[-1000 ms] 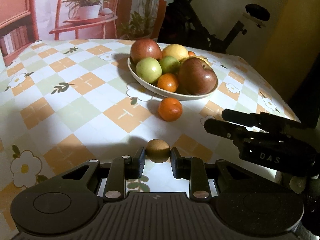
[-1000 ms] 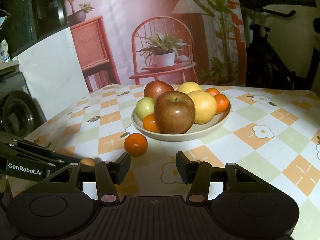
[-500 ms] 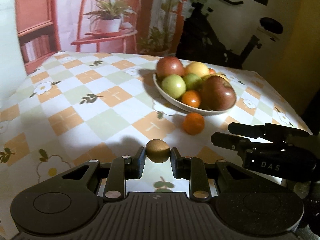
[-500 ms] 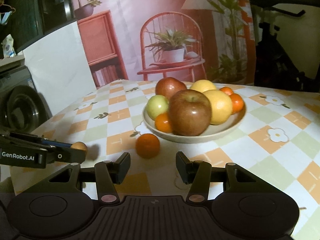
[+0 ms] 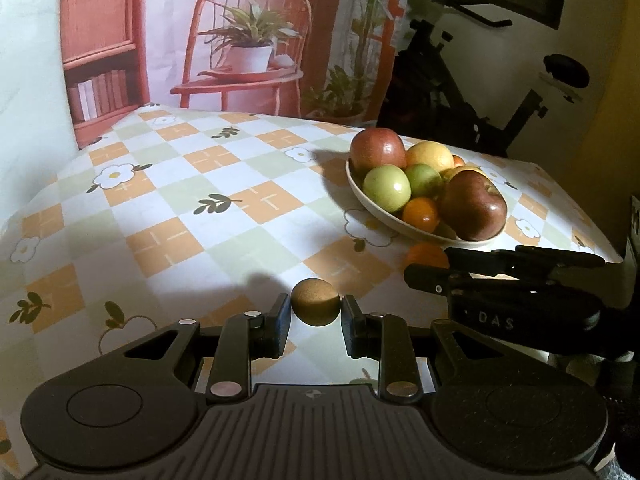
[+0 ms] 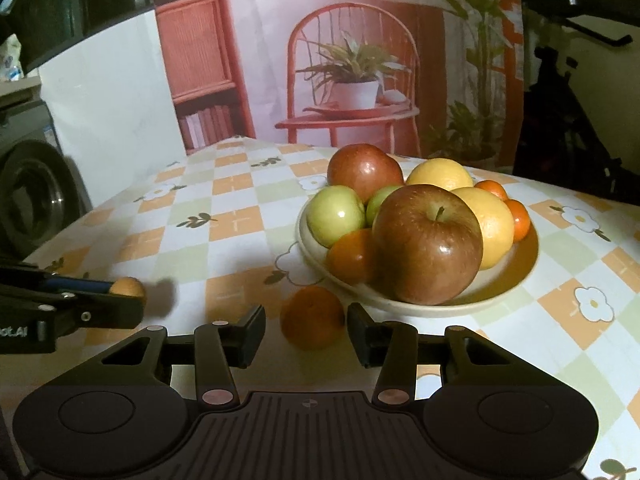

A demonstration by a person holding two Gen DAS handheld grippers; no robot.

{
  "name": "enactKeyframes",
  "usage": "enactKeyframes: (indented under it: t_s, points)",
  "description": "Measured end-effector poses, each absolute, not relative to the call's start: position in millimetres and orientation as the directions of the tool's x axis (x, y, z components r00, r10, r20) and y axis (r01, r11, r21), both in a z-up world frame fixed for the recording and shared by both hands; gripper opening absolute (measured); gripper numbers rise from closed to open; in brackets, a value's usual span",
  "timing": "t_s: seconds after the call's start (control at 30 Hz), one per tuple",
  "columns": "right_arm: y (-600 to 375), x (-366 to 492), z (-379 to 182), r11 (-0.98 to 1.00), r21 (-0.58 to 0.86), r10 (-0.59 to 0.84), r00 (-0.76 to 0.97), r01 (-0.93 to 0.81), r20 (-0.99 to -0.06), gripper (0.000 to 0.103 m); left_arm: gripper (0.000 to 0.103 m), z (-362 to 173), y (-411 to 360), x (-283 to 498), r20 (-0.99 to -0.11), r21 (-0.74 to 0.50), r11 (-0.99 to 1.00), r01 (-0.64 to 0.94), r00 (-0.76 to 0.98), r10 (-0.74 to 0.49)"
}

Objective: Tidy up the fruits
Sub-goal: 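Close the right gripper on the tangerine while the left gripper holds the kiwi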

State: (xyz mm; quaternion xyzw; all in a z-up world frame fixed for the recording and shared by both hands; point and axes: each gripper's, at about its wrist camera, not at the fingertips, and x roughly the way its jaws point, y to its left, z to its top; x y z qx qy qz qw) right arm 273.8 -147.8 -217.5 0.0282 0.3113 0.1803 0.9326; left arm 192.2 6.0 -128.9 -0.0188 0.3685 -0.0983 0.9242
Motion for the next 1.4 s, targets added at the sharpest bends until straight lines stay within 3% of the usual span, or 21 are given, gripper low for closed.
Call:
enactKeyframes:
  t_s: [0.2,0.5,1.4]
  points:
    - [-146.2,280.6,-221.1,0.938,0.166,0.343,0.736,-0.305,-0.584,0.033,0.029,-131.1,6.9,193.8,-0.68,-0.109,0.98,0.166,0.707,-0.195]
    - [-160.0,270.1,-219.5,0.93,0.22,0.367,0.755,-0.294,-0.543,0.032,0.029,-130.4,7.3,192.9,-0.68,-0.102,0.981,0.164,0.709,-0.189]
    - [-197.7,219.7,-205.3,0.928,0.209,0.371,0.834,-0.31,-0.41,0.032,0.029,-108.8,-16.2,187.5,-0.651,-0.017,0.977,0.212,0.74,-0.172]
